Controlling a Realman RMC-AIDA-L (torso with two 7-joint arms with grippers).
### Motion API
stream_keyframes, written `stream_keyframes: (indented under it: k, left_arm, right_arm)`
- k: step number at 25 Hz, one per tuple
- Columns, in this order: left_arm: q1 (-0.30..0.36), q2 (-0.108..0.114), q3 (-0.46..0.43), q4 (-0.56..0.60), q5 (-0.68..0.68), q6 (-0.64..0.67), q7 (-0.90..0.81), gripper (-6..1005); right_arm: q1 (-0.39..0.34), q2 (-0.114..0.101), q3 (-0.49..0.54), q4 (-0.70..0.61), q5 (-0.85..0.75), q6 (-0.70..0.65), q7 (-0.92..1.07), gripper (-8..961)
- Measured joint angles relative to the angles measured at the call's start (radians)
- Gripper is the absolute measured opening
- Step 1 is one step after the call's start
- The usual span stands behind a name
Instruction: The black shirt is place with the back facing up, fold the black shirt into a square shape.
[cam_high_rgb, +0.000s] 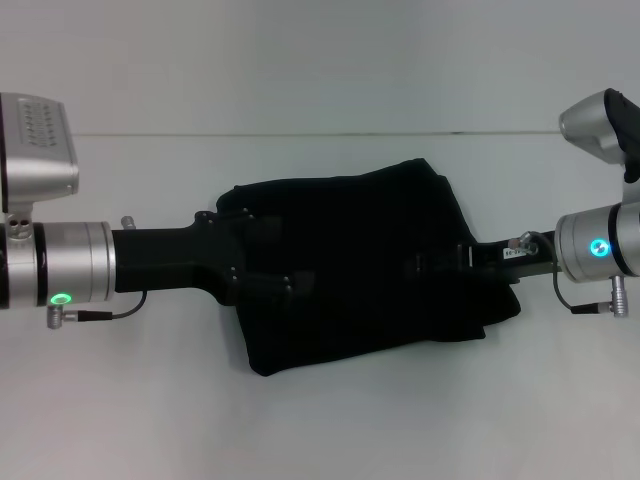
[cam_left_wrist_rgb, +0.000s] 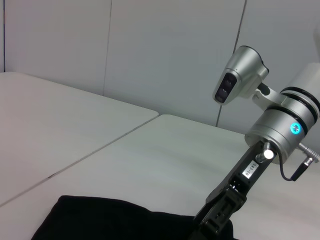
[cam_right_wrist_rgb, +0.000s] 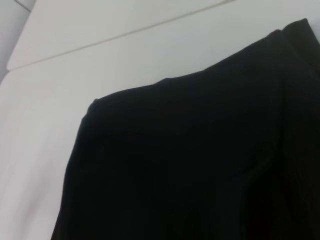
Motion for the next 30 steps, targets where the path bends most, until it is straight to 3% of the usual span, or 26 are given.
stream_keyframes:
  k: [19,30]
  left_arm:
    - [-0.007,0.0,0.004,0.0,-0.003,-0.012,-0.003,951]
    - [-0.008,0.001,0.001,-0.001,-0.003,-0.012,-0.003,951]
  right_arm:
    - [-0.003,-0.012,-0.034,-0.002,-0.001,-0.007,0.012,850]
    - [0.013,0.004,-0.038,-0.008,-0.001,-0.006,0.017,850]
